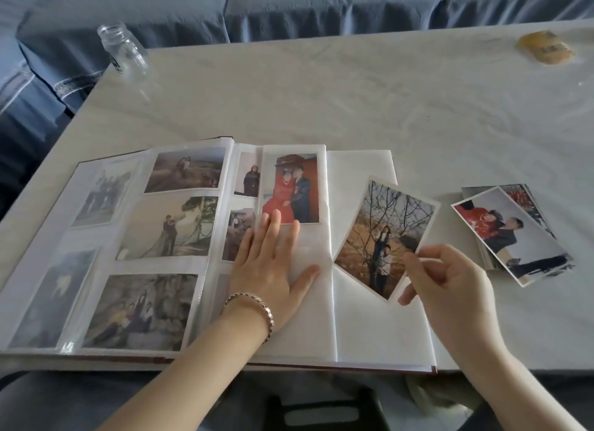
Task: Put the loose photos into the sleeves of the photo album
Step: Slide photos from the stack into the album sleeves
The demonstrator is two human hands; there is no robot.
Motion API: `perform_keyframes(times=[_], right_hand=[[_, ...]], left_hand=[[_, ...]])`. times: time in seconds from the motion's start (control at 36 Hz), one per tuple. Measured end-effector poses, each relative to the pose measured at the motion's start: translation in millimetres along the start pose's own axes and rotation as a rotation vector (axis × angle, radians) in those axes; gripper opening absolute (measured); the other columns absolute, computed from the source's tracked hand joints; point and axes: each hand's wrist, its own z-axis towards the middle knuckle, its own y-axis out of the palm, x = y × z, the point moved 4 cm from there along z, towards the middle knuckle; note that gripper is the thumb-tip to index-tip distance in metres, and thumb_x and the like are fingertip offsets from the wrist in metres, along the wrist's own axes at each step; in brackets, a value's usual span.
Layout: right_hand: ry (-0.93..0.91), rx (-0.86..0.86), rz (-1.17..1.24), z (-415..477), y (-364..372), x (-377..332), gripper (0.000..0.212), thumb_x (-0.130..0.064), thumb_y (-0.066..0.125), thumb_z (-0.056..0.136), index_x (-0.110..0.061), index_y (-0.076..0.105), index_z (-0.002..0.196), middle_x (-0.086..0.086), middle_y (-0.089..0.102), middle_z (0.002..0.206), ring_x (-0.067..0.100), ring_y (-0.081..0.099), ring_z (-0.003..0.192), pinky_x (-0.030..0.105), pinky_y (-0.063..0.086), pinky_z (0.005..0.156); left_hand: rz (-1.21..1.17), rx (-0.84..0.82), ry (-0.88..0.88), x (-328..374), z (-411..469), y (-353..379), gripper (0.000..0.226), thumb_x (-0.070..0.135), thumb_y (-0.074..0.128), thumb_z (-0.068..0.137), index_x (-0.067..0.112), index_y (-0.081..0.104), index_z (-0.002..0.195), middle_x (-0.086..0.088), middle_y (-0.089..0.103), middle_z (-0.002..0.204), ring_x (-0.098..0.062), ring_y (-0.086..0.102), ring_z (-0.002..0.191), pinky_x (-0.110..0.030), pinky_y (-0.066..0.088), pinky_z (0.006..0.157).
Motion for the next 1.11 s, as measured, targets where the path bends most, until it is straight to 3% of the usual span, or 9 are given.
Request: perform_keyframes(times=[0.31,0.56,0.75,0.86,1.0,1.11], right_hand=[[-0.017,0.05,0.037,-5.7,-0.2,-5.4,0.011,-0.012,0.06,0.088,-0.01,0.06,0.076,-0.007,0.063,0.051,0.005,0.055,0.042,0.006,0.039,0.046],[0.016,-0.044,-0.047,-9.9,8.4,-4.2,0.012,-0.017,0.061,0.087,-0.02,0.058,0.077,-0.011,0.064,0.052,0.002,0.05,0.039,0.009,0.037,0.04],[0.173,-0.277,-0.099,-20.5,21.2,2.2,0.008,-0.018,0.062,0.087,-0.016,0.06,0.079,-0.014,0.064,0.05,-0.002,0.054,0.04,0.008,0.037,0.039],[0.315,-0.465,-0.083,-22.0,26.0,6.7,0.017,-0.018,0.059,0.09,-0.009,0.062,0.076,-0.004,0.065,0.049,-0.002,0.051,0.037,0.006,0.033,0.039],[0.448,-0.649,-0.048,-14.3,28.0,6.0,0.021,-0.013,0.057,0.091,-0.008,0.062,0.071,-0.005,0.063,0.047,0.0,0.049,0.032,0.007,0.028,0.034],[0.463,-0.746,-0.135,-8.7,34.0,8.2,0.024,-0.017,0.058,0.091,-0.016,0.061,0.068,-0.006,0.067,0.055,0.001,0.054,0.04,0.009,0.029,0.035]], left_hand=[[-0.008,0.012,0.0,-1.8,0.5,6.1,0.083,0.062,-0.027,0.067,0.029,-0.023,0.143,0.002,-0.037,0.141,-0.017,-0.037,0.129,-0.031,-0.022,0.106],[-0.047,0.043,0.004,-1.2,-1.1,4.3,0.081,0.062,-0.022,0.073,0.03,-0.016,0.146,0.0,-0.02,0.155,-0.011,-0.033,0.131,-0.029,-0.02,0.107],[-0.103,0.086,0.028,-1.0,-0.3,0.6,0.082,0.058,-0.017,0.076,0.026,0.001,0.149,0.001,-0.016,0.152,-0.014,-0.026,0.133,-0.026,-0.021,0.105],[-0.146,0.123,0.039,-0.5,0.5,1.0,0.065,0.046,0.013,0.089,0.018,0.032,0.144,-0.01,0.021,0.152,-0.022,0.005,0.139,-0.041,0.001,0.111],[-0.149,0.055,0.012,-2.0,0.3,-3.9,0.056,0.045,0.003,0.094,0.032,0.005,0.149,0.005,-0.01,0.156,-0.011,-0.018,0.141,-0.024,-0.016,0.109],[-0.079,0.037,0.029,-7.0,10.9,-22.8,0.048,0.022,0.026,0.101,0.036,0.021,0.146,0.005,0.012,0.156,-0.016,0.008,0.142,-0.029,0.004,0.115]])
